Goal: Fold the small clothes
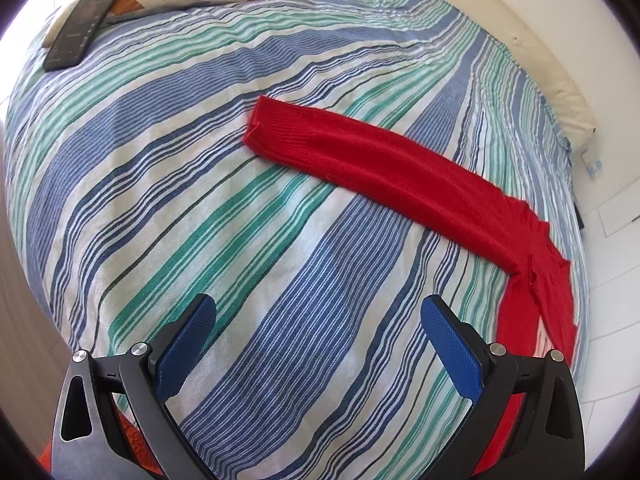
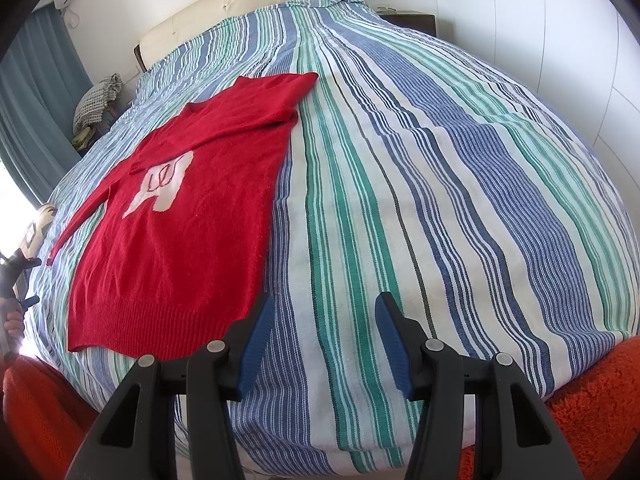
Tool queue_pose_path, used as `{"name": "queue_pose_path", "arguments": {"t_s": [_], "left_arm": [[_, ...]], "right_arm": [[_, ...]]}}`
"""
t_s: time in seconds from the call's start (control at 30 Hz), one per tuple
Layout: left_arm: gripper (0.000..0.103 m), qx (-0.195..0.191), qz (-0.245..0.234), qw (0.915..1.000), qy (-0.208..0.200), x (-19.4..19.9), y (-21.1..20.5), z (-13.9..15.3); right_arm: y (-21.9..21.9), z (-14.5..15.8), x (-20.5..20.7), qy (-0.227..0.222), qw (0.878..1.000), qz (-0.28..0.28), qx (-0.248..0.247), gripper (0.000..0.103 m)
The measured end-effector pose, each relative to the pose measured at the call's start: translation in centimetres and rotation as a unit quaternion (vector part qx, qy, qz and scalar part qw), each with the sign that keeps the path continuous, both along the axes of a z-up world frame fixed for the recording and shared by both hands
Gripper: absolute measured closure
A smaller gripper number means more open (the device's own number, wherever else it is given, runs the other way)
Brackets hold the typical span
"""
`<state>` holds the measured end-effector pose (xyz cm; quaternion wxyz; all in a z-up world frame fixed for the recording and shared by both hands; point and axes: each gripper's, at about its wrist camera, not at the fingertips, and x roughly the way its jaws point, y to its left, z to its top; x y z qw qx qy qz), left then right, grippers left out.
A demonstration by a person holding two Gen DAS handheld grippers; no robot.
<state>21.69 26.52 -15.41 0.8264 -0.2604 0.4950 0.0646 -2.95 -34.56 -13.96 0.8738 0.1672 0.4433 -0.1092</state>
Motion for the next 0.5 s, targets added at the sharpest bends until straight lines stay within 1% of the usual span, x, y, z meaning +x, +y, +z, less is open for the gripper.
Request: {"name": "queue_pose_path", "arguments": {"t_s": [0.17, 0.4, 0.43, 0.5], "left_arm": [[0.001, -0.002, 0.007, 1.0, -0.002, 0.6, 0.5, 0.4], [0.001, -0.002, 0.01, 0.9999, 0.007, 0.7, 0.8, -0.2], [0.001, -0.006, 0.009, 0.9999, 0.008, 0.8, 1.0, -0.2], [0.001, -0.029, 0.02, 0.9994, 0.003, 1.4, 2.3, 0.1]], "right_arm": [[0.0, 0.0, 0.0, 0.0, 1.0, 0.0, 0.0, 0.05], [0.0, 0.0, 0.0, 0.0, 1.0, 0.0, 0.0, 0.05], [0.0, 0.0, 0.0, 0.0, 1.0, 0.0, 0.0, 0.05], [0.0, 0.0, 0.0, 0.001, 1.0, 0.0, 0.0, 0.05]]}}
